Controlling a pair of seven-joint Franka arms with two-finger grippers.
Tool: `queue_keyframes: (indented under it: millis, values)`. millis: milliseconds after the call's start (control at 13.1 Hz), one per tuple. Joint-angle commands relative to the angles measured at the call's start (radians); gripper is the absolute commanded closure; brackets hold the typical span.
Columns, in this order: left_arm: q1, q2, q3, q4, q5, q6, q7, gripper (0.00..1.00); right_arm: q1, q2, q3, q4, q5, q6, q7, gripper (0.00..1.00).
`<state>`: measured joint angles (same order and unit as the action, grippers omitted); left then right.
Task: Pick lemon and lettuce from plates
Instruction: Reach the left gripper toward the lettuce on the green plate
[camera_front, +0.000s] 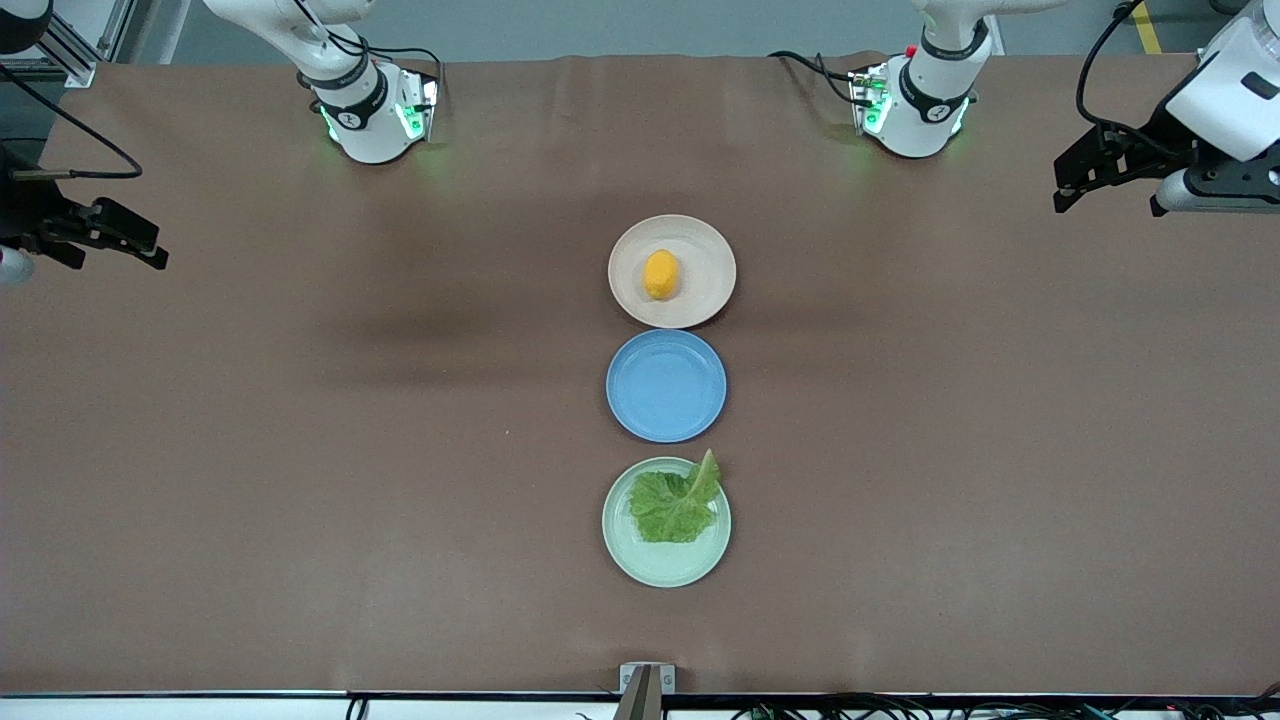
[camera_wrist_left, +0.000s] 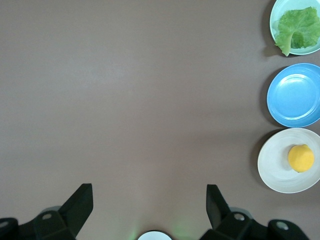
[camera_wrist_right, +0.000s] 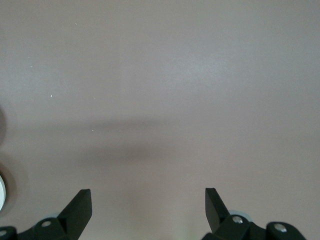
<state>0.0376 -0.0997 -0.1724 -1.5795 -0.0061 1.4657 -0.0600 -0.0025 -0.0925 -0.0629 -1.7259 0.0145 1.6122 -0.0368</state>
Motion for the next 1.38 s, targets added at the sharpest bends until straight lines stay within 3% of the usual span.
queue_keyframes:
  millis: [0,382,841,1070,1299]
  values:
    - [0.008,-0.002,-0.001,0.009,-0.032,-0.004,0.020,0.00,-0.001,-0.030,0.000,-0.026,-0.004,0.011,-0.015,0.00]
    - [0.011,0.038,-0.002,0.021,-0.082,0.014,0.019,0.00,-0.001,-0.026,0.000,0.023,-0.007,-0.040,-0.017,0.00]
    - [-0.076,0.239,-0.028,0.027,-0.081,0.241,-0.004,0.00,-0.001,-0.024,0.000,0.026,-0.005,-0.072,-0.029,0.00]
    - [-0.168,0.381,-0.029,0.087,-0.014,0.304,-0.004,0.00,-0.001,-0.018,0.000,0.040,-0.005,-0.072,-0.029,0.00]
    - [-0.266,0.494,-0.029,0.099,0.031,0.456,-0.004,0.00,-0.002,0.026,-0.003,0.058,-0.002,-0.069,-0.037,0.00]
